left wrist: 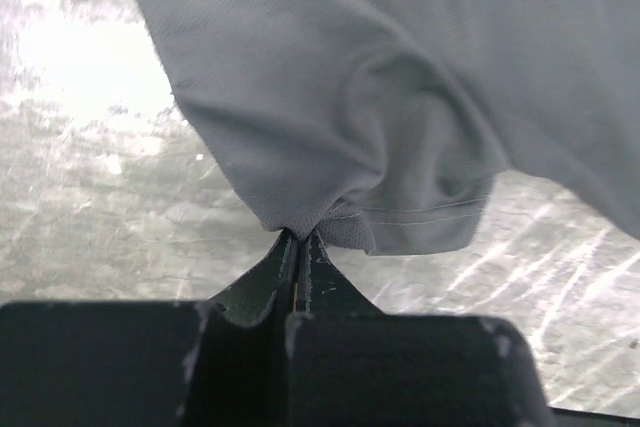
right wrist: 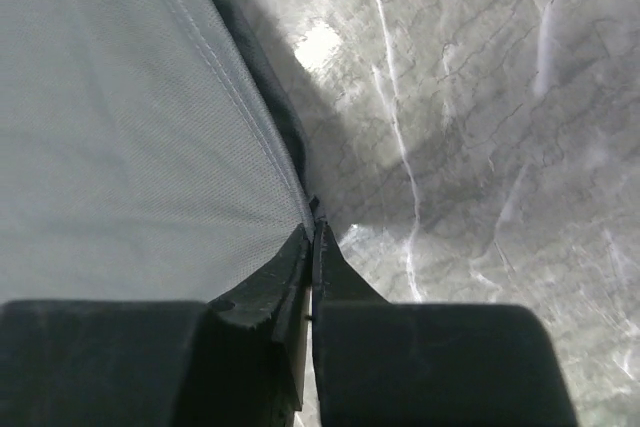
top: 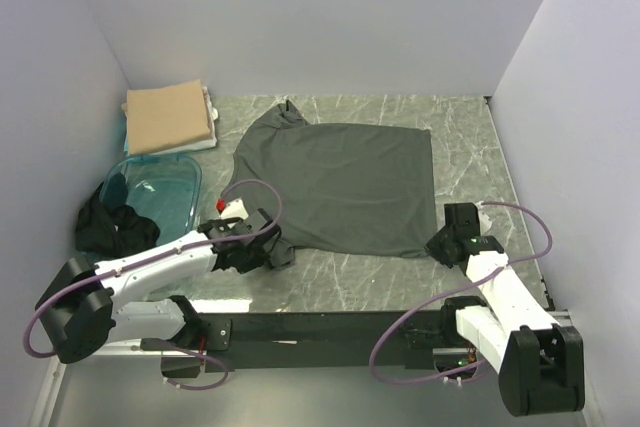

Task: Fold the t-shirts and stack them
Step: Fold the tshirt

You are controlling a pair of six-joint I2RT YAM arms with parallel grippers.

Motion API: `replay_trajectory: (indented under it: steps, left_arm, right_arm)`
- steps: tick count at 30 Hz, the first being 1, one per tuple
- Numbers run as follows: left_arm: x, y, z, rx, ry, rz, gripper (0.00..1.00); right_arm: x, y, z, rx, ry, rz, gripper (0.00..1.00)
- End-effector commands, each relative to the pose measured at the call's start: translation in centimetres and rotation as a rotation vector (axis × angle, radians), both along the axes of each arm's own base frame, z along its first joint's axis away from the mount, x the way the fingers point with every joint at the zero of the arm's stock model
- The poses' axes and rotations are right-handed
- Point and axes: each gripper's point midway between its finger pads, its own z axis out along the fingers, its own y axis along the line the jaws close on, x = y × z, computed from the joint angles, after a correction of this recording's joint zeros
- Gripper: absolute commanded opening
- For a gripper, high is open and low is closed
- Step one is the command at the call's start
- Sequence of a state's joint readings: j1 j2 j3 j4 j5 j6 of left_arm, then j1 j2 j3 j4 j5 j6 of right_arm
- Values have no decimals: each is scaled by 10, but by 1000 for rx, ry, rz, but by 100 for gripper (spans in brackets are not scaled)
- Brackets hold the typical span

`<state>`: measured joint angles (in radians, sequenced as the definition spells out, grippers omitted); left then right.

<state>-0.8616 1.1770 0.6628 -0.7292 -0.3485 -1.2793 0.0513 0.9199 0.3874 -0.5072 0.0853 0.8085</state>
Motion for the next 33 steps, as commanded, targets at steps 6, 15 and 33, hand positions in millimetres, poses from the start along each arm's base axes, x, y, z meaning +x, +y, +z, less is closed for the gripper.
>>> replay_trajectory:
  steps: [6,15,33]
  left_arm:
    - [40,-9,41,-43,-118,-16,1]
    - [83,-11,76,-60,-211,-17,1]
    - [168,-8,114,-17,-291,-21,1]
  right_arm:
    - [21,0,37,-11,-90,30,1]
    - [48,0,64,-29,-131,59,0]
    - [94,-4,93,-71,-151,75,0]
